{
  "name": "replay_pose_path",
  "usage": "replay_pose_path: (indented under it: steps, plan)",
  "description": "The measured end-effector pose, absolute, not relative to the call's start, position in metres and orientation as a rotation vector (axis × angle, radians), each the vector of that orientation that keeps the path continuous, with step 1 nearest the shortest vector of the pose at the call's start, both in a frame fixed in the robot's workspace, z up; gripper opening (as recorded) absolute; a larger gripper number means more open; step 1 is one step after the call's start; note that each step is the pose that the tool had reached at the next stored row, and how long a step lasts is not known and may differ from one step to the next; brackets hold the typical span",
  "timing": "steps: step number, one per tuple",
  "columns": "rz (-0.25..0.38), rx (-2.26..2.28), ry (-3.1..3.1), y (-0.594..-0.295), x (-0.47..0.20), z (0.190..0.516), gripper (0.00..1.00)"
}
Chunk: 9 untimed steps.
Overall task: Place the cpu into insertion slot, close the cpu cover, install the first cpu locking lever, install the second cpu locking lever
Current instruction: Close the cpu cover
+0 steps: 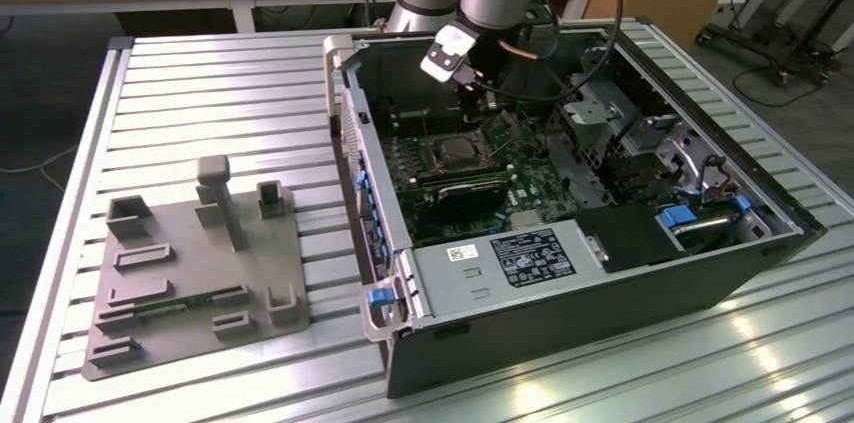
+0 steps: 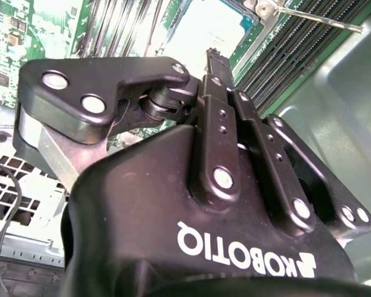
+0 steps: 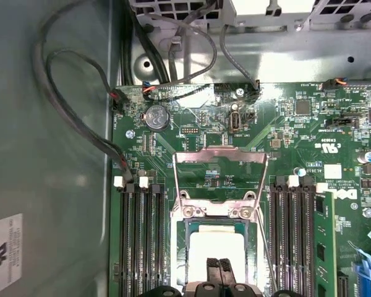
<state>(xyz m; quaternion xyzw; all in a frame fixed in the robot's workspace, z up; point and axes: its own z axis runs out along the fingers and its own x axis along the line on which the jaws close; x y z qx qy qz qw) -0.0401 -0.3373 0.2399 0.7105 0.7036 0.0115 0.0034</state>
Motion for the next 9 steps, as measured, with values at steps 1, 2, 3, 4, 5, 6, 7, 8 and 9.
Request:
replay_pose_path:
  steps: [1,2,3,4,5,6,7,8,9]
  plan:
    - [0.036,2.227,2.206,-0.3372,-0.0401,0.2417,0.1]
    - [0.036,2.227,2.206,-0.3372,-0.0401,0.2436,0.1]
    - [0.036,2.227,2.206,-0.3372,-0.0401,0.2453,0.1]
    - [0.036,2.227,2.206,-0.3372,-0.0401,0.247,0.1]
    - [0.036,2.227,2.206,-0.3373,-0.0401,0.2484,0.1]
    - [0.036,2.227,2.206,-0.3372,-0.0401,0.2493,0.1]
    - [0.036,2.227,2.206,-0.3372,-0.0401,0.2493,0.1]
    - [0.036,2.227,2.206,-0.3372,-0.04,0.2493,0.1]
    - [0.036,2.227,2.206,-0.3372,-0.0391,0.2493,0.1]
